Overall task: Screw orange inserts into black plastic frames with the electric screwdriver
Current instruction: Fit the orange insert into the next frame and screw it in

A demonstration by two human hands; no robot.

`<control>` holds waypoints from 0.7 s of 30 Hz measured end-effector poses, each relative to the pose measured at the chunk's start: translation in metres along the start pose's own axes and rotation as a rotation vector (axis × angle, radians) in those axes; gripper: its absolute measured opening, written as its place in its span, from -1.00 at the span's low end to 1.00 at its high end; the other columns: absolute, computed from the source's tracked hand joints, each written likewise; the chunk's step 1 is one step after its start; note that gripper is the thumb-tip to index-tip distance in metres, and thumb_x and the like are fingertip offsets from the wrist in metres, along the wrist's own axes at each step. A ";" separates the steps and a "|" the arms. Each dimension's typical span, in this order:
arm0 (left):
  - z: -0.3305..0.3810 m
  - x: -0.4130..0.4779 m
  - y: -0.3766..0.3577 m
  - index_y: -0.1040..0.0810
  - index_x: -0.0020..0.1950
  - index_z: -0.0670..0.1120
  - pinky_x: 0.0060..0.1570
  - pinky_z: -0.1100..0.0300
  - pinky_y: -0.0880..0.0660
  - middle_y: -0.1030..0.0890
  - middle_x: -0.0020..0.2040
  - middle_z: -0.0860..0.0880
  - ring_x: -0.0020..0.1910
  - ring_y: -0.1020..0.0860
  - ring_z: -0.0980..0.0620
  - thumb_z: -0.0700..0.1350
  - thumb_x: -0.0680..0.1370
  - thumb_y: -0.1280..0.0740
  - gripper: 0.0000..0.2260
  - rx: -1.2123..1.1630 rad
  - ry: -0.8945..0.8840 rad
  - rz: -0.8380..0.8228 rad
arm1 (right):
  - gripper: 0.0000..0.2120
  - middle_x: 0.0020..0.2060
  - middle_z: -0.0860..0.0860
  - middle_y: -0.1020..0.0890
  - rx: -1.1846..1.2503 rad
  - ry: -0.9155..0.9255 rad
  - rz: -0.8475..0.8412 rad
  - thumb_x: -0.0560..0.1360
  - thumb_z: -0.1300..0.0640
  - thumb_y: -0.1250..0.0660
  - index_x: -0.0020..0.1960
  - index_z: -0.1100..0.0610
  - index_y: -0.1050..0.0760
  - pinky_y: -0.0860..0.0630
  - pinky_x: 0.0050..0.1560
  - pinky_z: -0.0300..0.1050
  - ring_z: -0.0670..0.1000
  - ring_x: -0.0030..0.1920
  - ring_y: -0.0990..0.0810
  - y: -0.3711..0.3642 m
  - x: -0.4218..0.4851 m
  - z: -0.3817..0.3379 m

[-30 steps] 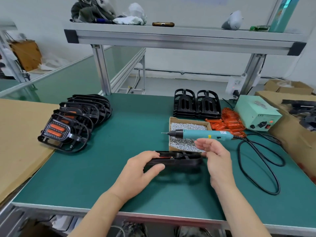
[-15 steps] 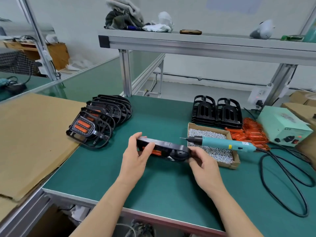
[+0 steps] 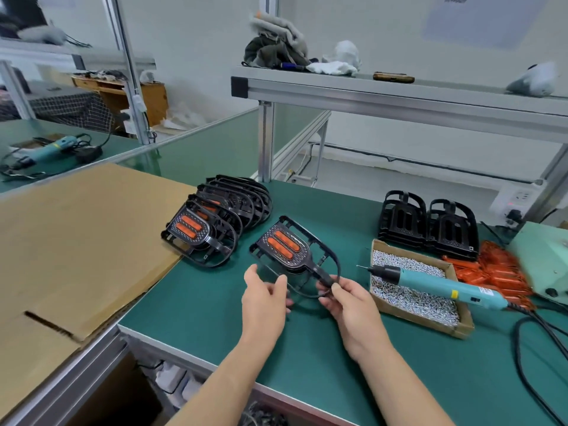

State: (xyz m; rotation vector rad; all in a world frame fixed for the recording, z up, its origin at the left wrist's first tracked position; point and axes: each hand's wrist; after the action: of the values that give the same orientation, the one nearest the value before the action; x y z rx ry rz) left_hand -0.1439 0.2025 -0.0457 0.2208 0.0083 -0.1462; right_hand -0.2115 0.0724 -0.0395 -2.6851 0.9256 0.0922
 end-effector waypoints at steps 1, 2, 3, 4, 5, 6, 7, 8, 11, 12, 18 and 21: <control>-0.001 0.001 -0.001 -0.16 0.51 -0.13 -0.35 0.36 -0.49 -0.68 -0.20 -0.05 -0.40 -0.61 0.12 -0.07 0.63 -0.28 -0.49 -0.026 0.023 -0.004 | -0.80 -0.09 0.16 -0.66 -0.003 -0.001 -0.022 0.67 0.38 -0.13 0.06 0.25 -0.52 -0.57 -0.16 -0.28 -0.04 -0.14 -0.62 -0.005 0.000 0.001; -0.001 0.002 0.000 -0.19 0.47 -0.13 -0.42 0.36 -0.47 -0.68 -0.28 -0.05 -0.46 -0.59 0.12 -0.08 0.63 -0.28 -0.53 -0.046 0.040 -0.003 | -0.80 -0.07 0.16 -0.67 -0.020 0.006 -0.043 0.67 0.38 -0.13 0.07 0.25 -0.53 -0.58 -0.15 -0.28 -0.04 -0.12 -0.63 -0.009 0.000 0.002; -0.002 0.003 0.000 -0.23 0.41 -0.13 -0.45 0.35 -0.46 -0.68 -0.34 -0.05 -0.50 -0.57 0.11 -0.10 0.63 -0.27 -0.60 -0.067 0.056 0.005 | -0.80 -0.05 0.16 -0.68 -0.048 0.022 -0.062 0.67 0.37 -0.14 0.10 0.24 -0.53 -0.59 -0.14 -0.27 -0.04 -0.10 -0.64 -0.012 0.001 0.004; -0.003 0.005 0.001 -0.26 0.34 -0.11 -0.47 0.34 -0.45 -0.67 -0.38 -0.03 -0.52 -0.56 0.10 -0.12 0.63 -0.26 -0.67 -0.091 0.069 0.023 | -0.80 -0.02 0.16 -0.69 -0.082 0.045 -0.080 0.67 0.36 -0.15 0.12 0.23 -0.54 -0.59 -0.12 -0.26 -0.05 -0.07 -0.66 -0.014 0.001 0.006; -0.004 0.007 0.002 -0.26 0.28 -0.08 -0.48 0.33 -0.45 -0.67 -0.40 -0.02 -0.53 -0.56 0.09 -0.15 0.63 -0.25 -0.73 -0.114 0.080 0.045 | -0.80 -0.01 0.13 -0.71 -0.121 0.074 -0.094 0.67 0.34 -0.17 0.15 0.22 -0.55 -0.60 -0.10 -0.24 -0.07 -0.05 -0.68 -0.015 0.001 0.008; -0.005 0.008 0.003 -0.25 0.23 -0.07 -0.48 0.32 -0.44 -0.66 -0.41 -0.01 -0.54 -0.56 0.08 -0.17 0.62 -0.25 -0.76 -0.134 0.087 0.066 | -0.79 -0.02 0.09 -0.72 -0.166 0.108 -0.103 0.67 0.32 -0.18 0.18 0.19 -0.56 -0.60 -0.08 -0.22 -0.09 -0.04 -0.68 -0.015 0.001 0.010; -0.006 0.010 0.005 -0.25 0.20 -0.07 -0.49 0.31 -0.44 -0.66 -0.42 -0.02 -0.54 -0.56 0.06 -0.20 0.61 -0.24 -0.77 -0.145 0.090 0.087 | -0.78 -0.03 0.04 -0.73 -0.214 0.144 -0.106 0.67 0.31 -0.20 0.19 0.14 -0.57 -0.61 -0.07 -0.21 -0.11 -0.05 -0.68 -0.015 0.001 0.013; -0.005 0.011 0.007 -0.27 0.20 -0.09 -0.49 0.30 -0.45 -0.65 -0.42 -0.03 -0.55 -0.55 0.05 -0.21 0.59 -0.24 -0.76 -0.149 0.091 0.110 | -0.77 -0.05 0.00 -0.74 -0.262 0.177 -0.106 0.67 0.29 -0.22 0.20 0.08 -0.58 -0.61 -0.06 -0.20 -0.12 -0.06 -0.68 -0.015 0.000 0.015; -0.005 0.019 0.015 -0.31 0.26 -0.14 -0.56 0.30 -0.40 -0.63 -0.46 -0.01 -0.60 -0.49 0.09 -0.22 0.55 -0.24 -0.70 -0.146 0.093 0.203 | -0.76 -0.07 -0.07 -0.74 -0.346 0.203 -0.081 0.66 0.25 -0.25 0.19 -0.05 -0.56 -0.61 -0.04 -0.21 -0.11 -0.07 -0.69 -0.015 -0.001 0.020; -0.005 0.023 0.020 -0.32 0.30 -0.14 -0.57 0.28 -0.39 -0.62 -0.48 -0.01 -0.60 -0.47 0.11 -0.21 0.55 -0.24 -0.68 -0.147 0.097 0.237 | -0.76 -0.07 -0.09 -0.74 -0.353 0.199 -0.072 0.66 0.24 -0.25 0.18 -0.05 -0.56 -0.61 -0.03 -0.22 -0.11 -0.09 -0.69 -0.015 -0.001 0.021; -0.006 0.049 0.054 -0.44 0.29 -0.13 -0.49 0.31 -0.30 -0.63 -0.34 -0.08 -0.50 -0.51 0.34 -0.17 0.59 -0.19 -0.73 -0.041 0.112 0.438 | -0.76 -0.11 -0.10 -0.74 -0.406 0.197 -0.069 0.64 0.28 -0.26 0.15 0.01 -0.59 -0.58 -0.08 -0.26 -0.12 -0.16 -0.68 -0.013 -0.002 0.022; -0.009 0.056 0.068 -0.35 -0.12 0.04 -0.50 0.34 -0.25 -0.65 -0.29 -0.12 -0.51 -0.51 0.31 -0.17 0.60 -0.18 -0.87 0.039 0.142 0.481 | -0.76 -0.12 -0.13 -0.73 -0.446 0.203 -0.076 0.64 0.27 -0.26 0.14 -0.02 -0.58 -0.55 -0.11 -0.30 -0.12 -0.18 -0.67 -0.013 -0.003 0.023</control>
State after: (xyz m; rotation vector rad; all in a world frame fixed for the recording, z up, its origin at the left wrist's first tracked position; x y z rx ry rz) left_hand -0.0784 0.2617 -0.0412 0.2658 0.0926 0.3485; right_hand -0.2050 0.0911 -0.0576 -3.1877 0.9530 0.0085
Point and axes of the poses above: each hand's wrist, its own x-axis towards the middle knuckle, its own y-axis out of the back of the hand, z = x × y
